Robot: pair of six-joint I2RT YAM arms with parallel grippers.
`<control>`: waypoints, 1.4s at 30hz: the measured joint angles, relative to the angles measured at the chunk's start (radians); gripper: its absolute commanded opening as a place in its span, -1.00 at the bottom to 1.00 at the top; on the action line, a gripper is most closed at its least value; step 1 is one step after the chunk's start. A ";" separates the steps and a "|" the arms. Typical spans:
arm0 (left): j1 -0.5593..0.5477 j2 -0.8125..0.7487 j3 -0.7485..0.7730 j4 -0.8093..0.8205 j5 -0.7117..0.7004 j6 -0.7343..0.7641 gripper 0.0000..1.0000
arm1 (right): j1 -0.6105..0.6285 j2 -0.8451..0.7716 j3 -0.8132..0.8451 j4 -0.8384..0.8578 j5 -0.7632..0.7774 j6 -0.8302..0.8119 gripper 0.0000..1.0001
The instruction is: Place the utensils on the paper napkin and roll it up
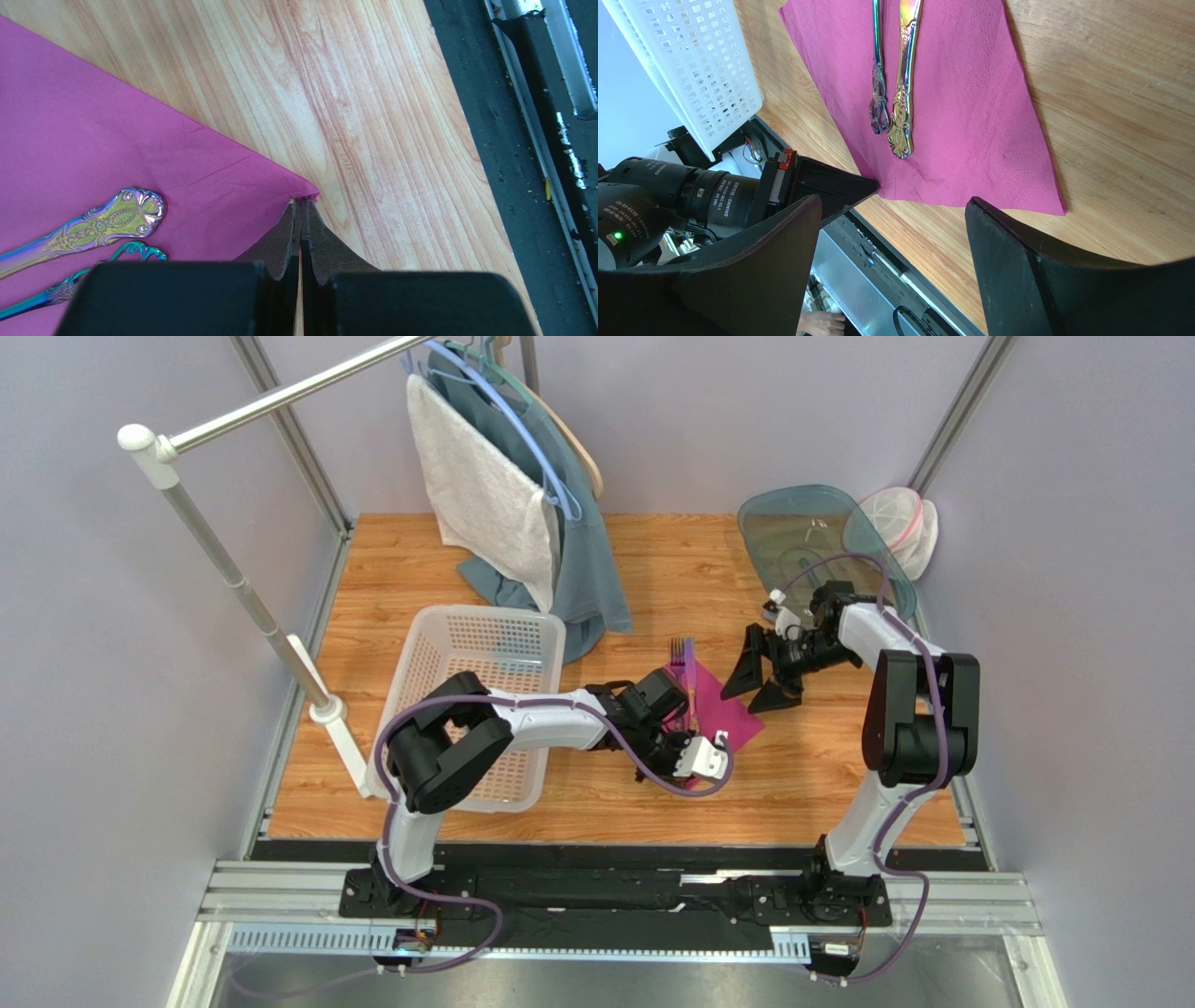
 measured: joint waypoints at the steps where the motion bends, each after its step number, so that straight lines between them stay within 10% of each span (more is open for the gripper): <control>1: 0.000 -0.001 0.000 -0.003 0.003 -0.003 -1.00 | 0.000 0.000 0.000 0.000 0.000 0.000 0.57; 18: 0.138 -0.009 0.157 -0.051 0.104 -0.267 -1.00 | 0.000 0.000 0.000 -0.001 -0.005 0.000 0.41; 31: 0.187 0.077 0.218 -0.008 0.003 -0.430 -1.00 | 0.000 -0.011 -0.021 0.001 -0.025 0.009 -0.25; 42: 0.201 0.105 0.228 0.006 -0.079 -0.487 -1.00 | 0.016 -0.013 -0.148 0.007 -0.087 0.028 -0.36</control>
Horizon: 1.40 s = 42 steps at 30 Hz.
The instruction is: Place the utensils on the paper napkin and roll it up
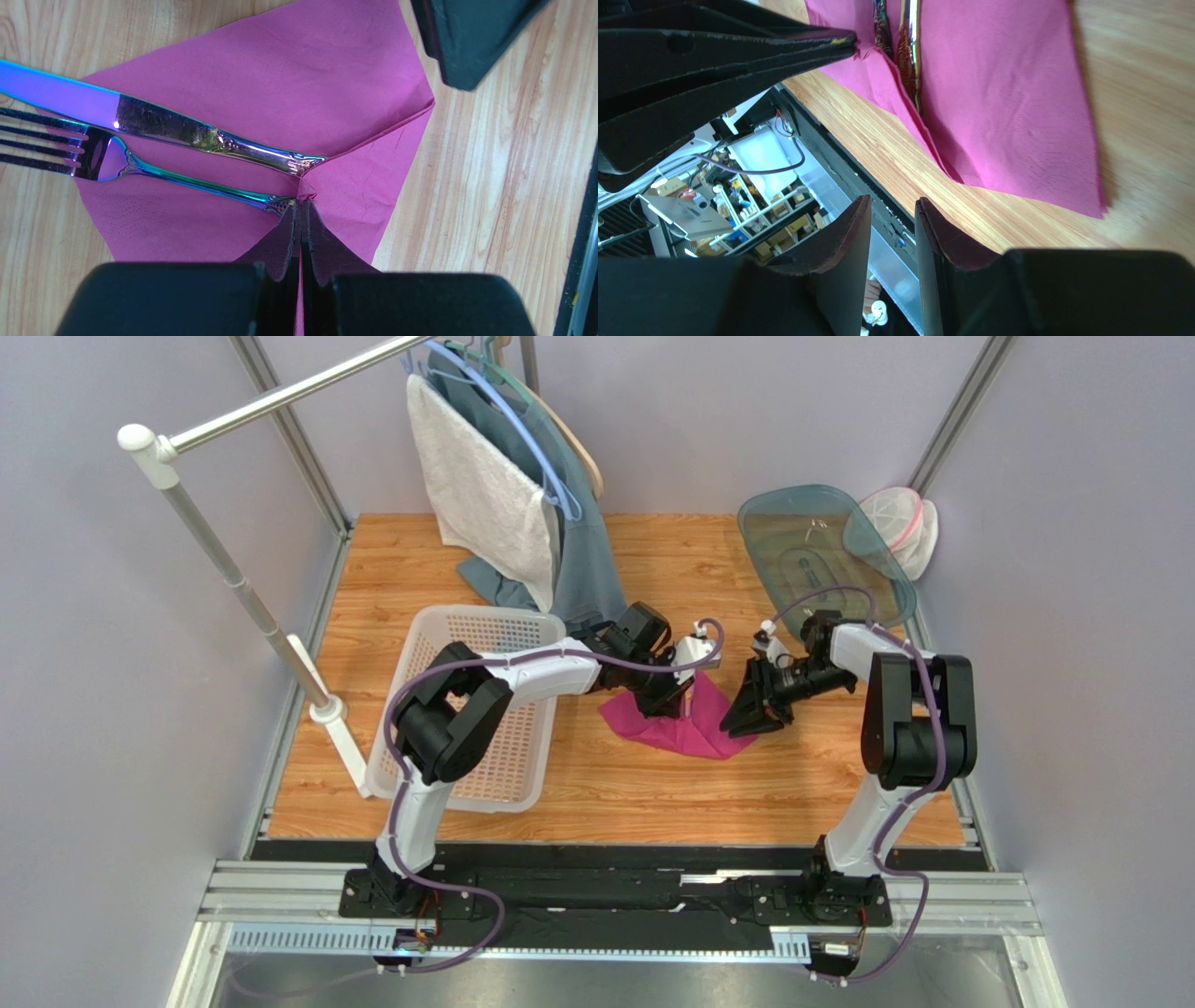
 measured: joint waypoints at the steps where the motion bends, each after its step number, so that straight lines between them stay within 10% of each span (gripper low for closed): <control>1: 0.000 0.002 0.000 0.000 -0.006 -0.002 -1.00 | 0.007 0.000 -0.005 0.002 -0.003 0.001 -0.40; 20: 0.000 0.043 0.035 -0.001 -0.035 -0.025 -1.00 | 0.154 0.060 -0.014 0.130 -0.018 0.086 -0.56; 29: 0.005 0.040 0.051 -0.020 -0.035 -0.059 -0.23 | 0.157 0.118 -0.014 0.174 0.083 0.125 -0.72; 42: 0.026 -0.139 -0.077 -0.074 -0.027 -0.065 0.01 | 0.162 0.122 -0.008 0.171 0.165 0.143 -0.78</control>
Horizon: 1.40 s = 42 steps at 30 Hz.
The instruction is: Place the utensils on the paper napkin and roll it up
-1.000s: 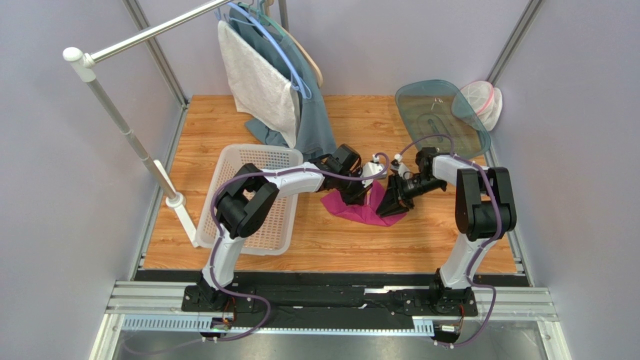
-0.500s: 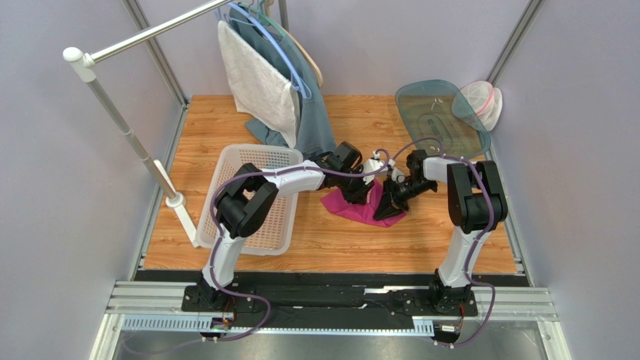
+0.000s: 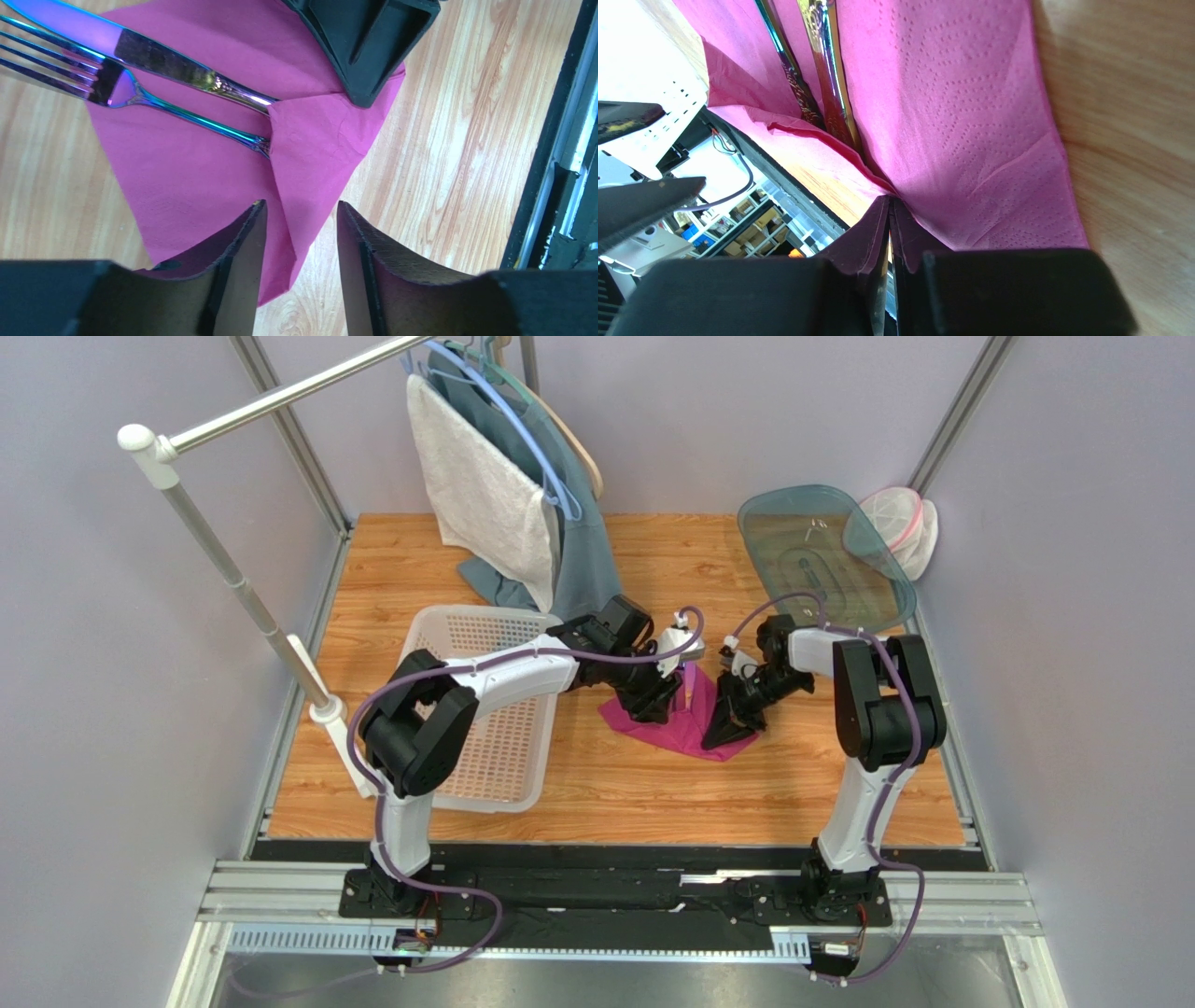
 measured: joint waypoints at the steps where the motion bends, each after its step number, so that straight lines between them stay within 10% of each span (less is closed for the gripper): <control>1: 0.000 -0.001 -0.002 -0.002 0.003 -0.001 0.01 | 0.001 0.000 0.001 -0.001 0.003 0.002 -0.78; 22: -0.001 0.115 0.016 -0.017 -0.062 -0.050 -0.82 | 0.001 -0.002 0.059 -0.011 0.062 -0.004 -0.68; 42: -0.001 0.125 0.029 -0.017 -0.079 -0.117 -0.98 | 0.040 -0.142 -0.016 -0.023 0.016 -0.013 -0.63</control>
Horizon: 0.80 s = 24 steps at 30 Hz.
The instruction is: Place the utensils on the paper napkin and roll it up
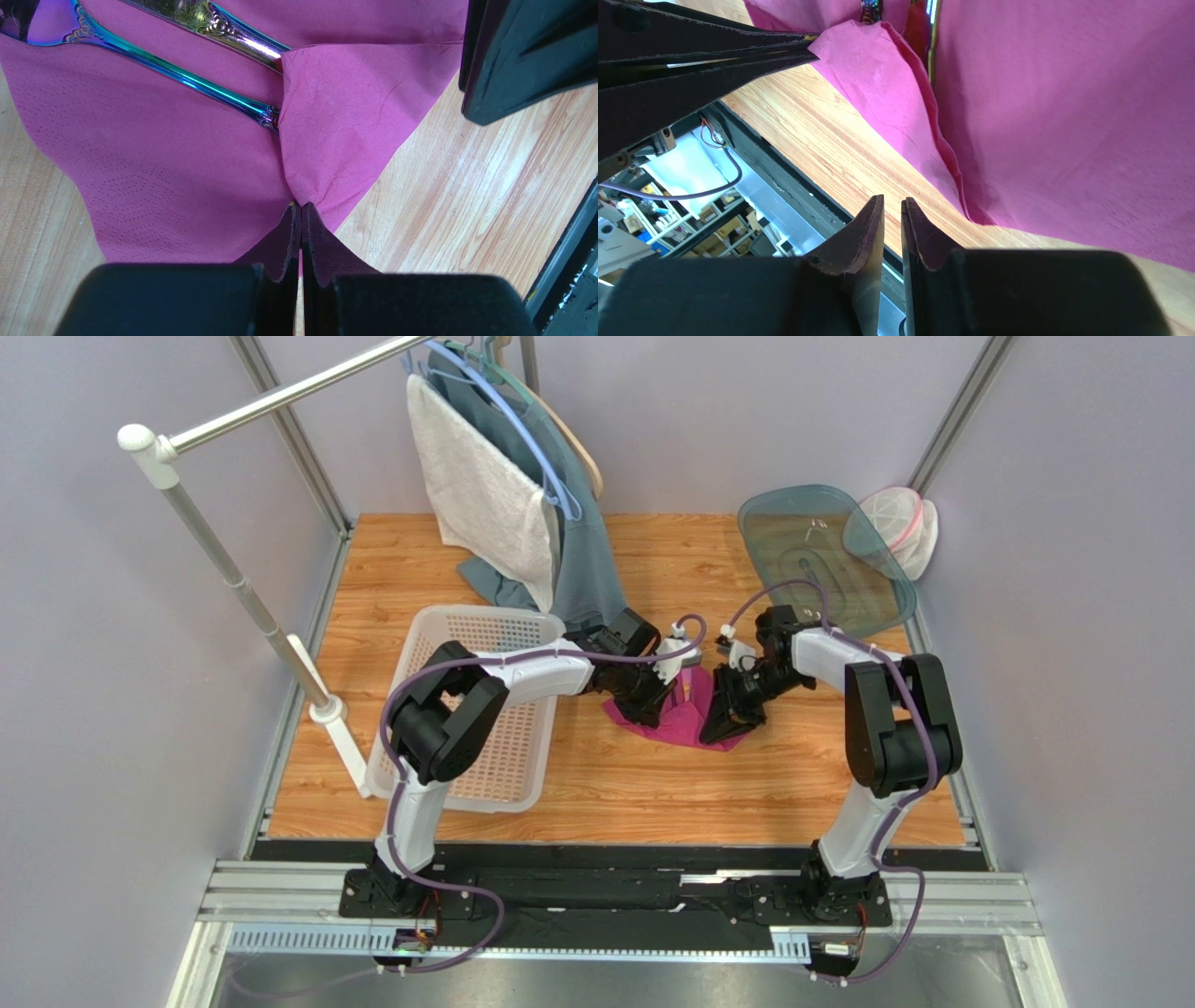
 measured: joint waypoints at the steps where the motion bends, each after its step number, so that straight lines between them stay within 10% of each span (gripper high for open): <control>1: 0.000 0.000 0.000 0.000 0.000 -0.003 -0.98 | 0.003 0.002 -0.003 0.004 0.000 0.000 -0.64; 12: 0.000 -0.021 -0.037 0.030 0.002 -0.029 -0.45 | 0.012 0.085 -0.003 0.052 0.046 0.001 -0.70; 24: -0.011 -0.153 -0.153 0.026 -0.002 -0.016 -0.62 | 0.012 0.087 -0.003 0.053 0.056 0.001 -0.72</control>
